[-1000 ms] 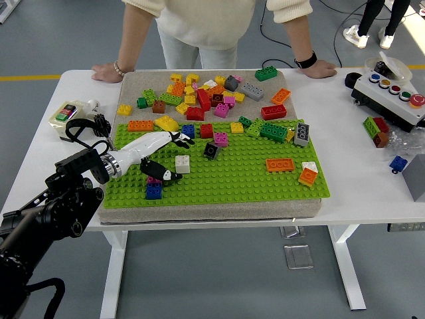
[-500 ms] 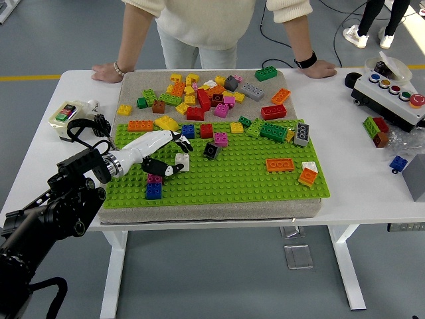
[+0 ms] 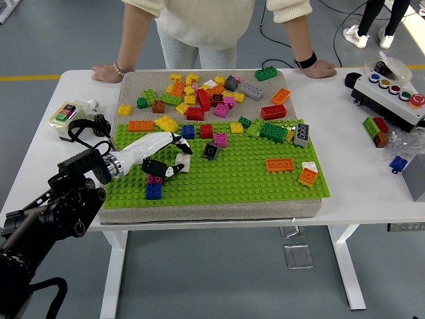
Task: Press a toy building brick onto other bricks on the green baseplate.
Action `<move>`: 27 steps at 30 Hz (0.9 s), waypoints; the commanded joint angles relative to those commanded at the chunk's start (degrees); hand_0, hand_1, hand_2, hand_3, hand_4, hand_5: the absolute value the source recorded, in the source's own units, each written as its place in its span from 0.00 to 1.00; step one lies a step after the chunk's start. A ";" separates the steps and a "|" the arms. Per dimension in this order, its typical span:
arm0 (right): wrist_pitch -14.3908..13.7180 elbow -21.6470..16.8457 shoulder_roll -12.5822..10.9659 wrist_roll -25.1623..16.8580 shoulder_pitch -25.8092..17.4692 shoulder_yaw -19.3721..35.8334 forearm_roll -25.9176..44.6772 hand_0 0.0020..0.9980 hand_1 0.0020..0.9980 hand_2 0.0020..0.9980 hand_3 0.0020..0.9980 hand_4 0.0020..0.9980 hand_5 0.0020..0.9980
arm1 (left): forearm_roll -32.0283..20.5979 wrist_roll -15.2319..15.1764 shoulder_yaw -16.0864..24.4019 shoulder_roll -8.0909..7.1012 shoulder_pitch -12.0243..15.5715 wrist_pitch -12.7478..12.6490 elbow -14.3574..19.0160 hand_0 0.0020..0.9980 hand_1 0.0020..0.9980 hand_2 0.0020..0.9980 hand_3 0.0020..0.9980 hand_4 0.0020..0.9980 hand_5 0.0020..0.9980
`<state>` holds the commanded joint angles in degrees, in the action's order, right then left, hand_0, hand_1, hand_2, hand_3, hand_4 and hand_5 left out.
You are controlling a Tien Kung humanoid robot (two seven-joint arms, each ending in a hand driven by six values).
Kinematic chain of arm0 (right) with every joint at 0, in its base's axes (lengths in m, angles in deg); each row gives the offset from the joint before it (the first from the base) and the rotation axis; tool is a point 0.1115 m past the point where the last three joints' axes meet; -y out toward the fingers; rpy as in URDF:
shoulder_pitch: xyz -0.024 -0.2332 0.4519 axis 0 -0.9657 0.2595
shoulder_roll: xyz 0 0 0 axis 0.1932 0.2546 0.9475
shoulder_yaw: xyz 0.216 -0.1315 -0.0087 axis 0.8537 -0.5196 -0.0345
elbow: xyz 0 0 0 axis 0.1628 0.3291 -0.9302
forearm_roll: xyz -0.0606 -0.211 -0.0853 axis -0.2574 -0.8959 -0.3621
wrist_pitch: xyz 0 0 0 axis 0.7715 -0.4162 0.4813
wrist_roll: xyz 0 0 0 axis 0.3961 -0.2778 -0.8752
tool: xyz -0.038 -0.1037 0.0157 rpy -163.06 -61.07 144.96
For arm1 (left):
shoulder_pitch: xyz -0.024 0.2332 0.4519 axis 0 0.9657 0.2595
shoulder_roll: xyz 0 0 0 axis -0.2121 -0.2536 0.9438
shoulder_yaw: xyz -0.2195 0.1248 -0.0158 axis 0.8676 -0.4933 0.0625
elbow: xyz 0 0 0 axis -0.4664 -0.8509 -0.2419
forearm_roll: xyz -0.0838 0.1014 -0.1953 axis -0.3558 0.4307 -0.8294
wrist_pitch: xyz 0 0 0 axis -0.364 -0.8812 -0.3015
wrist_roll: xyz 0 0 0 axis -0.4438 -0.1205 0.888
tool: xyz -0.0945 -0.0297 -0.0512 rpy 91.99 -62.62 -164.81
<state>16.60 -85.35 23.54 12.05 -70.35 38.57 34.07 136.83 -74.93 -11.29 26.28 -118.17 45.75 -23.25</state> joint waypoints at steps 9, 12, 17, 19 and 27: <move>-0.01 0.00 0.06 -0.09 -0.13 0.19 -0.23 0.73 0.66 0.71 0.59 0.92 0.50 | -1.58 0.40 1.10 -0.54 1.71 0.69 3.27 0.72 0.64 0.58 0.59 0.49 0.00; -0.04 0.00 0.04 -0.07 -0.17 0.21 -0.32 0.73 0.66 0.71 0.59 0.92 0.50 | -1.79 0.55 1.73 -0.61 2.27 0.94 4.36 0.72 0.64 0.58 0.59 0.49 0.00; 0.03 0.00 0.02 -0.01 -0.31 0.20 -0.32 0.73 0.66 0.71 0.59 0.92 0.50 | -2.38 0.81 2.41 -0.83 2.91 1.31 6.10 0.72 0.64 0.58 0.58 0.49 0.00; 0.05 0.00 0.02 0.00 -0.33 0.20 -0.32 0.73 0.66 0.71 0.59 0.92 0.50 | -2.51 0.84 2.49 -0.89 2.99 1.34 6.41 0.72 0.64 0.58 0.58 0.49 0.00; -0.09 0.00 0.13 -0.18 -0.32 0.12 -0.37 0.73 0.66 0.71 0.59 0.92 0.50 | -2.05 0.87 2.47 -0.88 3.61 1.19 6.56 0.72 0.64 0.58 0.58 0.48 0.00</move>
<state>16.51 -85.35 23.67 11.87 -70.67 38.69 33.70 134.78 -74.07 -8.82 25.40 -114.56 46.93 -16.69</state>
